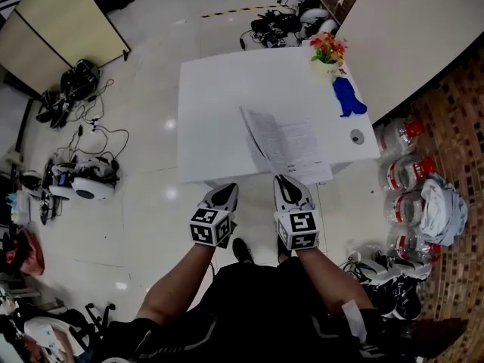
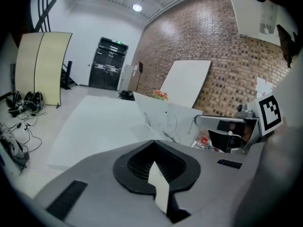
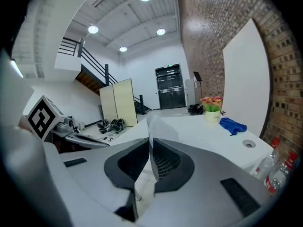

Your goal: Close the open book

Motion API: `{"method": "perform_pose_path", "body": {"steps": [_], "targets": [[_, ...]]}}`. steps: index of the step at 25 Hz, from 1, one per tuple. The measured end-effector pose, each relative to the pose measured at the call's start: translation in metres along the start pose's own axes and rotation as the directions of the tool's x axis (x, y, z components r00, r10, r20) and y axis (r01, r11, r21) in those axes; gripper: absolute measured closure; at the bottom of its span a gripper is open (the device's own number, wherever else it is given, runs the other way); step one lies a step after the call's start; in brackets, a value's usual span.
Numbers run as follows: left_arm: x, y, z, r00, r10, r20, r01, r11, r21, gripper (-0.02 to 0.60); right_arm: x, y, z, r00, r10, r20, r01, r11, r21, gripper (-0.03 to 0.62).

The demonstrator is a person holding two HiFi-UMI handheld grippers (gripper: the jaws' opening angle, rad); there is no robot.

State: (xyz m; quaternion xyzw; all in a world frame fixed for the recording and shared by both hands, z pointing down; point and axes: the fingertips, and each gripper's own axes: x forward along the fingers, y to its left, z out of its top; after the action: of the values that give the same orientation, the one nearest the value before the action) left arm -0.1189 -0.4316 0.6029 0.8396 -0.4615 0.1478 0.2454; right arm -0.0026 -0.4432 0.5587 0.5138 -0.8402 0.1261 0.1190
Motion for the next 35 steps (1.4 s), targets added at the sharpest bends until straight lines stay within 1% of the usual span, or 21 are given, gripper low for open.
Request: {"method": "perform_pose_path", "body": {"steps": [3,7,11,13,16,18,21,23,26,29,32,35], "targets": [[0.013,-0.02,0.013,1.0,-0.031,0.002,0.03,0.999,0.032,0.586,-0.013,-0.03,0.004,0.998,-0.07,-0.003,0.07,0.997,0.023,0.571],[0.027,-0.04,0.025,0.998,-0.06,0.001,0.06,0.996,0.067,0.586,-0.026,-0.068,0.0,0.992,-0.129,0.005,0.128,0.984,0.121,0.571],[0.039,-0.057,0.036,0.997,-0.077,0.001,0.076,0.992,0.102,0.586,-0.034,-0.105,-0.013,0.979,-0.202,-0.036,0.205,0.964,0.168,0.571],[0.045,-0.064,0.042,0.996,-0.087,0.004,0.086,0.99,0.112,0.586,-0.035,-0.121,-0.021,0.973,-0.225,-0.06,0.232,0.955,0.186,0.571],[0.057,-0.071,0.04,0.996,-0.092,-0.018,0.094,0.988,0.125,0.586,-0.037,-0.145,-0.04,0.964,-0.248,-0.099,0.265,0.931,0.251,0.571],[0.064,-0.074,0.038,0.995,-0.092,-0.035,0.096,0.987,0.132,0.586,-0.037,-0.158,-0.055,0.958,-0.253,-0.137,0.284,0.911,0.298,0.571],[0.069,-0.079,0.04,0.995,-0.088,-0.036,0.091,0.989,0.115,0.586,-0.036,-0.174,-0.085,0.946,-0.244,-0.215,0.309,0.882,0.357,0.571],[0.075,-0.084,0.041,0.996,-0.087,-0.034,0.091,0.99,0.104,0.586,-0.036,-0.183,-0.104,0.939,-0.231,-0.254,0.315,0.874,0.371,0.569],[0.085,-0.087,0.034,0.995,-0.082,-0.056,0.088,0.99,0.109,0.586,-0.036,-0.189,-0.125,0.937,-0.206,-0.281,0.308,0.869,0.388,0.569],[0.092,-0.086,0.028,0.994,-0.074,-0.075,0.082,0.992,0.101,0.586,-0.032,-0.193,-0.135,0.934,-0.182,-0.307,0.301,0.865,0.402,0.568],[0.095,-0.089,0.021,0.993,-0.081,-0.09,0.089,0.991,0.097,0.586,-0.029,-0.196,-0.146,0.921,-0.164,-0.353,0.301,0.875,0.378,0.545],[0.098,-0.089,0.019,0.992,-0.088,-0.096,0.097,0.991,0.095,0.586,-0.025,-0.198,-0.149,0.915,-0.156,-0.372,0.296,0.887,0.355,0.536]]}}
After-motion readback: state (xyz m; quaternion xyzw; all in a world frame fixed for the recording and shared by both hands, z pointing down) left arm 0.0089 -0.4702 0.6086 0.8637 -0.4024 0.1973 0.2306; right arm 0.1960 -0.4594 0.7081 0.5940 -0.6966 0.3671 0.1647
